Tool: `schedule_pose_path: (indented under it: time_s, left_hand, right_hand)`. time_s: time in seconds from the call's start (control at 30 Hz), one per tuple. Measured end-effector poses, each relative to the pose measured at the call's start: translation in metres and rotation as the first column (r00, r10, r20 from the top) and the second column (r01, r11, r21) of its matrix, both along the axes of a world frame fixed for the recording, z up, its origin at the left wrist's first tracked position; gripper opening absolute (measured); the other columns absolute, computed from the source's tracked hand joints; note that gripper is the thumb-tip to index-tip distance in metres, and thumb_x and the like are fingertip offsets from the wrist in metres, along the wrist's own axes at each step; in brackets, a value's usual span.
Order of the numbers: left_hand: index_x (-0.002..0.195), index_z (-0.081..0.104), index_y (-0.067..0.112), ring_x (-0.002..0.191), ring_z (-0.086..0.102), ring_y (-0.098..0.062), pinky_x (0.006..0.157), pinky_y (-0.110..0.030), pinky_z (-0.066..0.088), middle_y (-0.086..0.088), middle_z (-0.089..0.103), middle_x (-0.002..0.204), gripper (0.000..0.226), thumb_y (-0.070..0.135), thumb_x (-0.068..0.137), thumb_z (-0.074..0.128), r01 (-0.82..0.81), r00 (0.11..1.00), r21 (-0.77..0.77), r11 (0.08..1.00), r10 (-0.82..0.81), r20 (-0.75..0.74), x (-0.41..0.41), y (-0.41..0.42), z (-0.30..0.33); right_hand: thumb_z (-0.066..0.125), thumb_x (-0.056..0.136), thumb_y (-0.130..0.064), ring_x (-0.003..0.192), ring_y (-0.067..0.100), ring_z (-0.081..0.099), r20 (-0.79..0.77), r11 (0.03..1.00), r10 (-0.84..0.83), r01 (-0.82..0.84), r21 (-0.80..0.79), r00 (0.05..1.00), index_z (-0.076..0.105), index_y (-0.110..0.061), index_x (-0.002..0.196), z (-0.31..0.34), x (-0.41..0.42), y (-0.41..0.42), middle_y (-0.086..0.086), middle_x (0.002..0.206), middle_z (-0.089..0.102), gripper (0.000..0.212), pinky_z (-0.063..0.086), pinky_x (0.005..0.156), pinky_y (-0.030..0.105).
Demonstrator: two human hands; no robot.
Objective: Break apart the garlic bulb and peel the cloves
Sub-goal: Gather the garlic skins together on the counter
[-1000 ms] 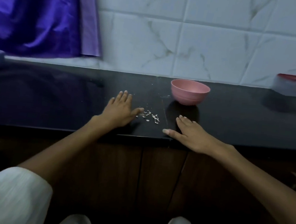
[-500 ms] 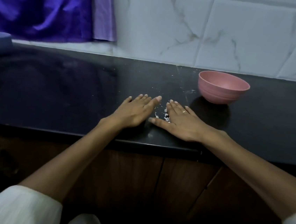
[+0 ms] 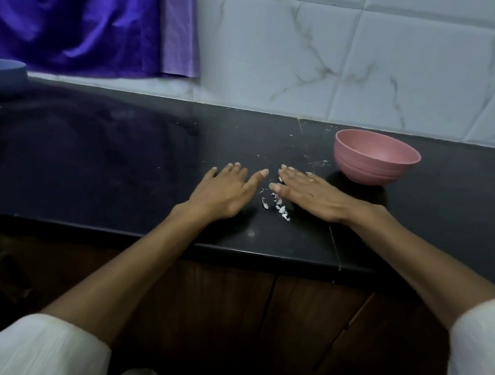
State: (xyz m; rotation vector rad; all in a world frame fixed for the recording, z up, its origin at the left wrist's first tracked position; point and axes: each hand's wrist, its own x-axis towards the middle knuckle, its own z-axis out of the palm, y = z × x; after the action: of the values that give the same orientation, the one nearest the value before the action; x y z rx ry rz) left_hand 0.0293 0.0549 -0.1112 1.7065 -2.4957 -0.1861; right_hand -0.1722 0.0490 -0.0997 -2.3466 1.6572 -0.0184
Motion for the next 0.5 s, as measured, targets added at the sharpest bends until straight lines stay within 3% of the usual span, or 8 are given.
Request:
schedule_pose_path:
  time_s: [0.07, 0.13, 0.2, 0.27, 0.33, 0.4, 0.5]
  left_hand:
    - [0.156, 0.013, 0.025, 0.15, 0.009, -0.017, 0.119, -0.033, 0.005, -0.006, 0.018, 0.163, 0.048, 0.032, 0.108, 0.011, 0.111, 0.98, 0.068, 0.992, -0.097, -0.174, -0.005, 0.009, 0.008]
    - [0.151, 0.031, 0.024, 0.147, 0.021, -0.012, 0.114, -0.023, 0.012, -0.001, 0.028, 0.159, 0.047, 0.037, 0.108, 0.018, 0.173, 0.925, 0.142, 0.975, -0.111, -0.364, -0.003, 0.015, 0.014]
    - [0.138, 0.055, 0.023, 0.134, 0.044, -0.01, 0.104, -0.016, 0.029, 0.0, 0.051, 0.146, 0.05, 0.045, 0.105, 0.023, 0.207, 0.816, 0.183, 0.961, -0.066, -0.575, 0.002, 0.018, 0.015]
    - [0.13, 0.062, 0.012, 0.119, 0.059, -0.007, 0.097, -0.007, 0.039, -0.003, 0.063, 0.132, 0.054, 0.046, 0.104, 0.028, 0.222, 0.658, 0.179, 0.958, -0.012, -0.753, 0.006, 0.019, 0.015]
    - [0.127, 0.063, 0.007, 0.115, 0.062, -0.006, 0.107, -0.021, 0.042, -0.004, 0.065, 0.128, 0.057, 0.049, 0.102, 0.034, 0.182, 0.586, 0.168, 0.969, 0.03, -0.81, 0.007, 0.016, 0.014]
    - [0.125, 0.065, 0.008, 0.118, 0.06, -0.007, 0.113, -0.034, 0.038, -0.002, 0.067, 0.126, 0.062, 0.058, 0.098, 0.038, 0.127, 0.626, 0.137, 0.982, 0.028, -0.78, 0.006, 0.014, 0.01]
    - [0.117, 0.07, 0.012, 0.118, 0.059, -0.011, 0.111, -0.032, 0.037, -0.001, 0.068, 0.122, 0.061, 0.06, 0.098, 0.037, 0.078, 0.678, 0.115, 0.99, 0.032, -0.734, 0.007, 0.014, 0.009]
  right_hand:
    - [0.018, 0.099, -0.058, 0.148, 0.0, -0.006, 0.03, 0.997, 0.074, -0.074, 0.002, 0.997, 0.002, -0.019, 0.156, -0.002, 0.002, 0.012, -0.005, 0.165, -0.003, 0.072, -0.006, 0.123, 0.032]
    - [0.018, 0.1, -0.055, 0.145, -0.006, -0.005, 0.073, 0.992, 0.128, -0.129, 0.001, 0.989, 0.002, -0.022, 0.156, -0.003, 0.002, 0.025, -0.008, 0.165, -0.001, 0.068, -0.006, 0.122, 0.028]
    - [0.022, 0.098, -0.055, 0.143, -0.009, 0.001, 0.197, 0.987, 0.155, -0.162, 0.021, 0.968, 0.01, -0.023, 0.156, -0.003, 0.001, 0.037, -0.011, 0.163, 0.007, 0.067, -0.003, 0.12, 0.022]
    - [0.033, 0.095, -0.053, 0.142, -0.008, 0.017, 0.395, 0.986, 0.113, -0.151, 0.066, 0.912, 0.029, -0.021, 0.152, 0.002, -0.005, 0.048, -0.012, 0.159, 0.025, 0.066, 0.007, 0.119, 0.017]
    - [0.047, 0.093, -0.047, 0.134, -0.003, 0.041, 0.555, 0.995, 0.051, -0.091, 0.044, 0.83, 0.051, -0.018, 0.141, 0.006, -0.01, 0.053, -0.007, 0.147, 0.047, 0.056, 0.025, 0.118, 0.023]
    - [0.058, 0.095, -0.033, 0.12, 0.001, 0.058, 0.623, 0.998, 0.041, -0.002, -0.062, 0.781, 0.066, -0.015, 0.125, 0.005, -0.013, 0.054, -0.004, 0.129, 0.065, 0.036, 0.04, 0.111, 0.03]
    - [0.067, 0.091, -0.013, 0.107, -0.001, 0.065, 0.577, 0.978, 0.056, 0.071, -0.194, 0.815, 0.073, -0.015, 0.115, 0.003, -0.012, 0.053, -0.005, 0.113, 0.073, 0.024, 0.048, 0.105, 0.032]
